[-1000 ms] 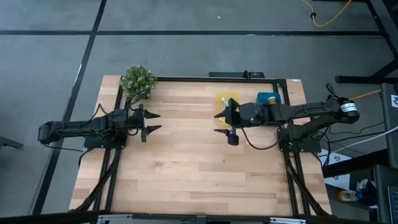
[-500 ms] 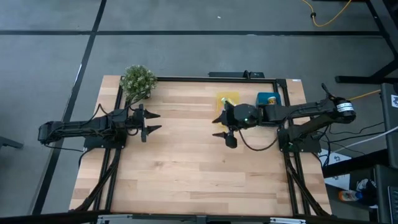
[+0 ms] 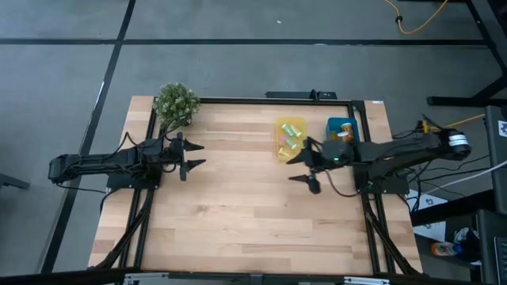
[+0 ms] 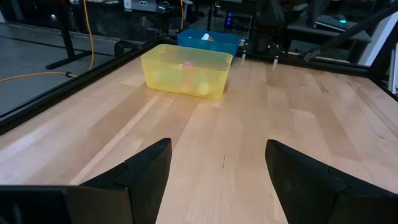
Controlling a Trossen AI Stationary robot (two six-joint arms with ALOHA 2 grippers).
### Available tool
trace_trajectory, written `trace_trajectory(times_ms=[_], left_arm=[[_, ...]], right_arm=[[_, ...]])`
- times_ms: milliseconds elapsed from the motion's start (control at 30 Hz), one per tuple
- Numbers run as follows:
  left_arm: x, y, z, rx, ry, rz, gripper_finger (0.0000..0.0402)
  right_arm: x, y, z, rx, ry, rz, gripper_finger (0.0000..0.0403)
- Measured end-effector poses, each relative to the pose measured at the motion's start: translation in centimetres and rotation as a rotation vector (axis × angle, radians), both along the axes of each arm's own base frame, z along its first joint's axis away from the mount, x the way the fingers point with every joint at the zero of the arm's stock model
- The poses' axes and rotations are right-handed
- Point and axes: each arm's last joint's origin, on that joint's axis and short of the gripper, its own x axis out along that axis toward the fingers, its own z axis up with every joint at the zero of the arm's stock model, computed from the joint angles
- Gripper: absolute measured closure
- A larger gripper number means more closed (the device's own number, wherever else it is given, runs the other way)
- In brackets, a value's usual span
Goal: Pick and place medicine bottles into bin by pill shape (circle, oval)
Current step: Return to Home Position
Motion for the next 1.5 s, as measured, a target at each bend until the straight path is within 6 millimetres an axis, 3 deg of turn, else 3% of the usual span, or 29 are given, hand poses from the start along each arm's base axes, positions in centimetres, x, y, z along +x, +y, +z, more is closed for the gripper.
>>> trace_trajectory(times_ms=[233, 367, 533, 1033, 1500], left_arm=[[0.0, 0.0, 0.0, 0.000, 0.000, 0.000, 0.0147], [0.0, 0.0, 0.0, 0.000, 0.000, 0.000, 0.0147], [0.0, 0.0, 0.0, 0.000, 0.000, 0.000, 0.0147], [0.0, 0.0, 0.0, 0.000, 0.000, 0.000, 0.0147], [0.0, 0.0, 0.0, 0.000, 0.000, 0.000, 0.0147]], right_arm=[[-4.9, -0.6, -1.1, 0.023, -0.129, -0.131, 0.0127], [-6.9, -0.9, -2.7, 0.047, -0.278, -0.105, 0.0127], [-9.0, -0.9, -4.7, 0.095, -0.345, -0.065, 0.0127], [-11.7, -1.2, -5.8, 0.045, -0.338, -0.142, 0.0127], [-13.1, -1.1, -5.1, 0.005, -0.439, -0.109, 0.0127]])
